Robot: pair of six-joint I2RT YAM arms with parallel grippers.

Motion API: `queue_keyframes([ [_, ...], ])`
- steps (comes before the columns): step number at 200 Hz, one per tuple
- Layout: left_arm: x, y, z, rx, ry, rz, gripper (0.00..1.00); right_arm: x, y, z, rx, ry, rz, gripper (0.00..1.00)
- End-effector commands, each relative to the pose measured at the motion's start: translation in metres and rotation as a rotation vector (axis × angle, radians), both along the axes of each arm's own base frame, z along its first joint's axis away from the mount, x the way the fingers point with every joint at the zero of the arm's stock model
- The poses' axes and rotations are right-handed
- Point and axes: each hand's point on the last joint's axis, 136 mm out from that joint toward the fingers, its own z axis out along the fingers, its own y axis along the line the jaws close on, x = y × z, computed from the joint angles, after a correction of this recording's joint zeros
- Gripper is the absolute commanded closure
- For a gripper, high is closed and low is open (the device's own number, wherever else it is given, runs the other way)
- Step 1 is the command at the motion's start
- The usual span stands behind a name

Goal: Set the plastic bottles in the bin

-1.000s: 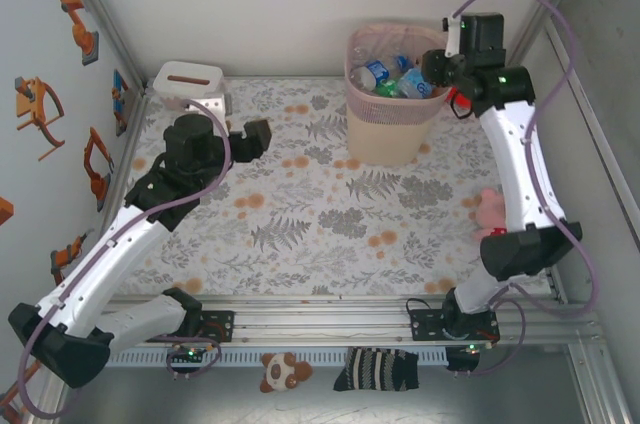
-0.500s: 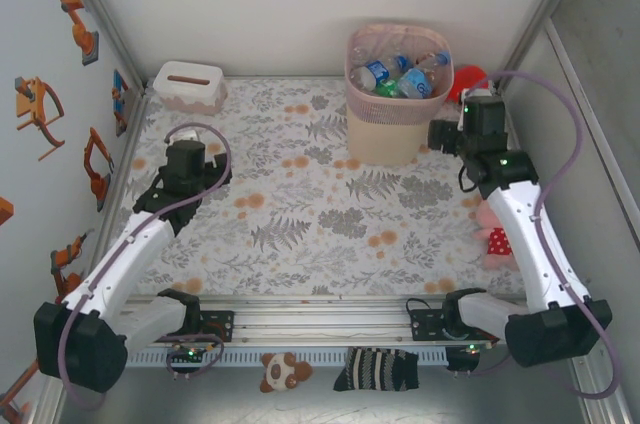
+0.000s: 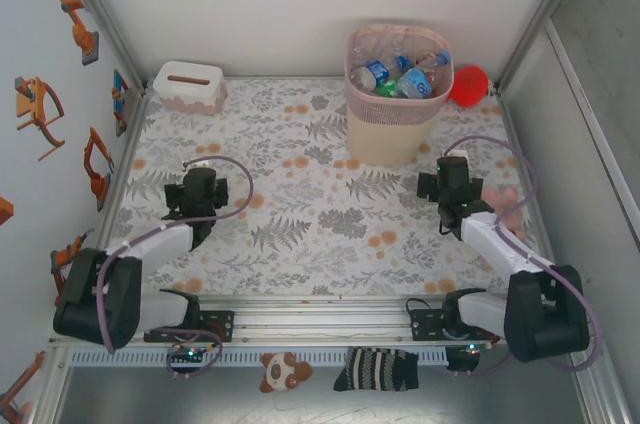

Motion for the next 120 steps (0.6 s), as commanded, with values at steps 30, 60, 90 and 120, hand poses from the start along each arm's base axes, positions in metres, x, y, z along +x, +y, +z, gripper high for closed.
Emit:
queue_keyframes([
  [30, 0.056, -0.017, 0.027, 0.072, -0.157, -0.090, 0.03, 0.026, -0.028, 0.007, -0.035, -0.251, -0.077, 0.01],
  [60, 0.054, -0.017, 0.024, 0.028, -0.200, -0.138, 0.03, 0.030, -0.024, 0.008, 0.008, -0.278, -0.028, 0.01],
  [90, 0.047, -0.012, 0.022, -0.111, -0.238, -0.200, 0.03, 0.041, -0.014, 0.006, 0.050, -0.280, 0.066, 0.01],
  [120, 0.047, -0.010, 0.014, -0.215, -0.227, -0.249, 0.03, 0.046, -0.018, 0.005, 0.090, -0.283, 0.093, 0.01],
])
